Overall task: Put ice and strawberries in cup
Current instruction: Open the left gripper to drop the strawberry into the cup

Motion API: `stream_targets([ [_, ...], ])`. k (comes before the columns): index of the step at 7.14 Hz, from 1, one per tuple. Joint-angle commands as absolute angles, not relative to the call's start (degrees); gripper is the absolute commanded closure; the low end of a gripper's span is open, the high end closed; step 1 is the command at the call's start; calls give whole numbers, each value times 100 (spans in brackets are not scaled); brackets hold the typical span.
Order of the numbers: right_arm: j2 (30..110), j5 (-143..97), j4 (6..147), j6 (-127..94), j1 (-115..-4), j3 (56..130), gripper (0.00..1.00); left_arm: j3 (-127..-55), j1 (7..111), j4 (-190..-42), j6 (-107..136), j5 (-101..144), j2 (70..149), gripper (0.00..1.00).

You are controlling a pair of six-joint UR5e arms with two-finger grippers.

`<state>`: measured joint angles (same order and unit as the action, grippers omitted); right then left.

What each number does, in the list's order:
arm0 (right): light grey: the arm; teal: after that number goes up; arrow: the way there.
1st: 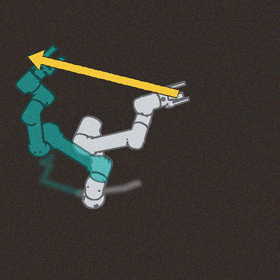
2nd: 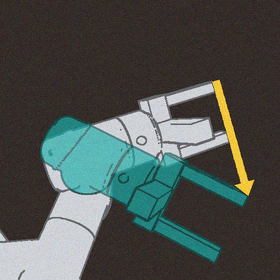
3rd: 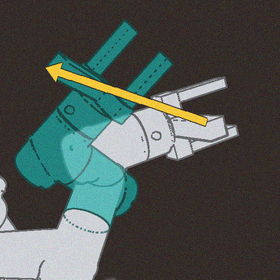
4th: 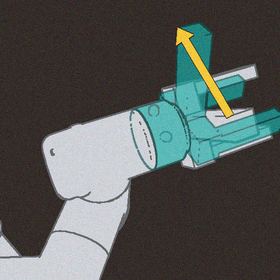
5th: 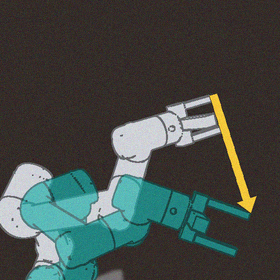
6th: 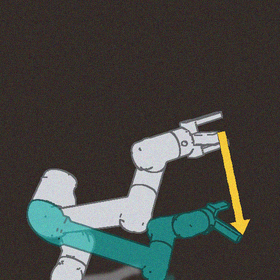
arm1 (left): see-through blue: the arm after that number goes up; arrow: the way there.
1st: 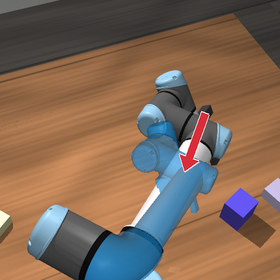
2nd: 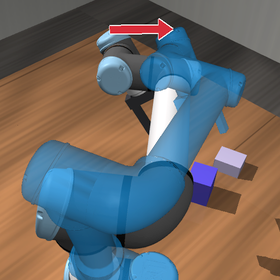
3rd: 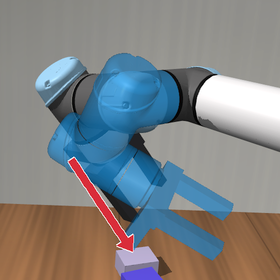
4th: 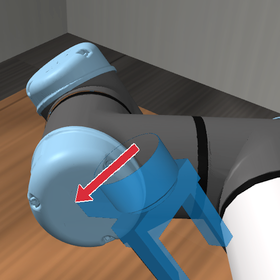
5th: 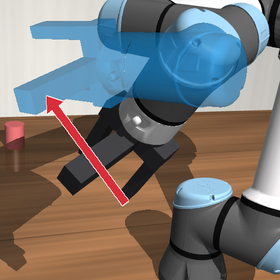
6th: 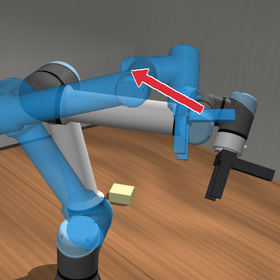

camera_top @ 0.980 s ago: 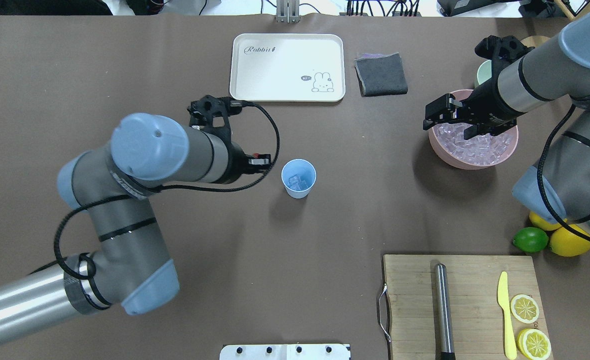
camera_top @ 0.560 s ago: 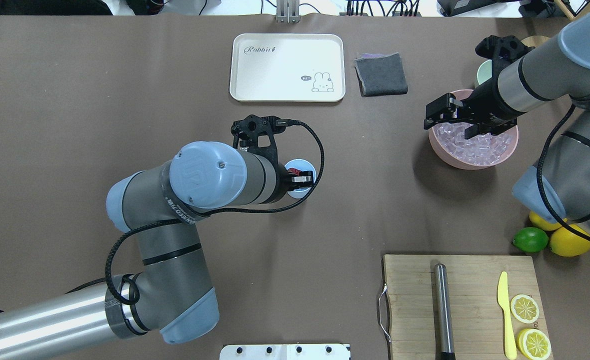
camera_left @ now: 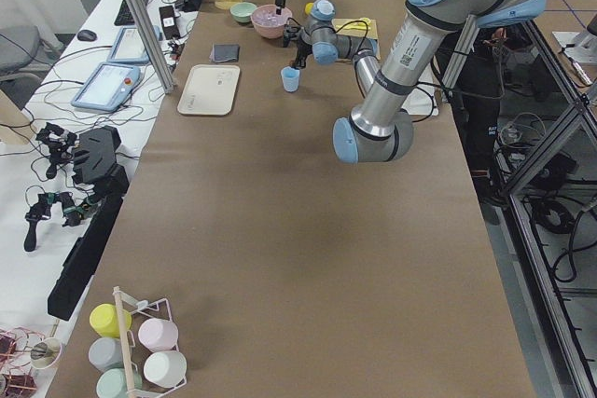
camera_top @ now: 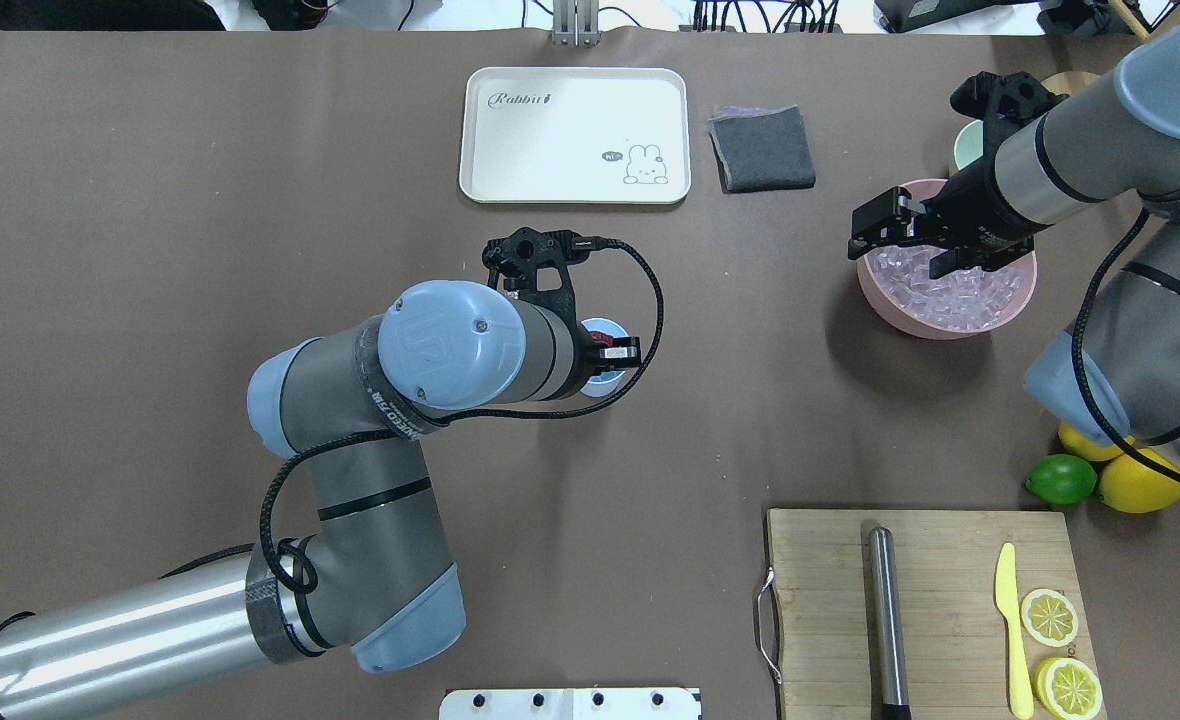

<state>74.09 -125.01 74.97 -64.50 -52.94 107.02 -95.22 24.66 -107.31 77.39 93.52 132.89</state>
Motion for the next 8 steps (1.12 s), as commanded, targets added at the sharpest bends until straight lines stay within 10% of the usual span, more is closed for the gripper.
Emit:
stream_targets([
  [1, 7400, -12480, 7497, -6442, -5291, 10661, 1, -9475, 2496, -10732, 7752, 9352, 13298, 100],
  [2, 7392, -12480, 7497, -6442, -5291, 10661, 1, -9449, 2548, -10740, 7787, 9352, 13307, 69],
  [3, 7392, -12480, 7497, -6434, -5291, 10661, 1, -9379, 2584, -10740, 7813, 9343, 13307, 3],
  [8, 7392, -12489, 7506, -6232, -5370, 10652, 1, -9561, 2966, -10741, 7456, 9368, 13263, 2],
])
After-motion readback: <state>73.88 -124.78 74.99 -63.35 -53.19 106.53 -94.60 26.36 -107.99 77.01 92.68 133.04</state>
